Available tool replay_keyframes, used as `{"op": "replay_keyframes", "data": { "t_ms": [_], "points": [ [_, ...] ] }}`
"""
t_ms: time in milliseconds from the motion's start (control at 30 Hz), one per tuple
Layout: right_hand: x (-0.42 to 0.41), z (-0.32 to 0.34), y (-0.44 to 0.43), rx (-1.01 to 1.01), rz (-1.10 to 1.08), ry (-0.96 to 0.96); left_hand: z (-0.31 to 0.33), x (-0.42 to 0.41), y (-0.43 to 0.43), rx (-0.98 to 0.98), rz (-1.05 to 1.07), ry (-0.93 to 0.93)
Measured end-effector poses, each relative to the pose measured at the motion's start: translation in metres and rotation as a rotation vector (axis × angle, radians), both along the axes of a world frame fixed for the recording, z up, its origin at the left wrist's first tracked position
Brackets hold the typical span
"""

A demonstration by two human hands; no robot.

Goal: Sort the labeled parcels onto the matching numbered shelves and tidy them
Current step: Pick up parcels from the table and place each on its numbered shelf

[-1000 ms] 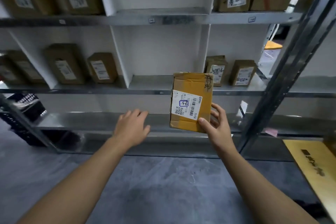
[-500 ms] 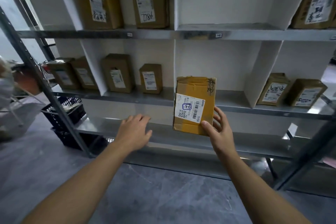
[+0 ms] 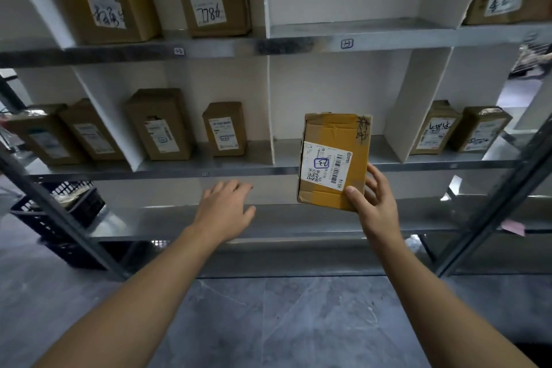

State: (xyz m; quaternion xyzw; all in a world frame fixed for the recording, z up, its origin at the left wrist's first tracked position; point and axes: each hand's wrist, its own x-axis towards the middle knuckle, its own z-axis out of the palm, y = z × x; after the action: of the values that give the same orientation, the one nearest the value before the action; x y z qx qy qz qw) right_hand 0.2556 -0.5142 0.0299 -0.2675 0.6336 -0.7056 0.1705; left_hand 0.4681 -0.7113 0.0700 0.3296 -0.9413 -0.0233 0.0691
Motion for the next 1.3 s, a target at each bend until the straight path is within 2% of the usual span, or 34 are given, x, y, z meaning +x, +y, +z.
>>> {"op": "replay_keyframes", "data": {
  "t_ms": [333,700,933,1100,1300],
  "points": [
    [-0.094,-0.006,-0.063,-0.001,0.05,-0.005,-0.001,-0.094,-0.049,-0.004,-0.014,-0.027],
    [-0.215,-0.019,-0.166,0.177,0.157,0.084,-0.009,-0.182,-0.092,0.057,0.074,-0.009],
    [-0.233,-0.051,-0.222,0.22,0.204,0.07,-0.024,-0.204,-0.116,0.05,0.13,-0.078],
    [-0.241,-0.07,-0.243,0.299,0.214,0.134,-0.036,-0.199,-0.136,0.079,0.159,-0.101],
    [-0.239,-0.092,-0.243,0.38,0.172,0.157,-0.041,-0.196,-0.141,0.044,0.14,-0.009]
  ]
}}
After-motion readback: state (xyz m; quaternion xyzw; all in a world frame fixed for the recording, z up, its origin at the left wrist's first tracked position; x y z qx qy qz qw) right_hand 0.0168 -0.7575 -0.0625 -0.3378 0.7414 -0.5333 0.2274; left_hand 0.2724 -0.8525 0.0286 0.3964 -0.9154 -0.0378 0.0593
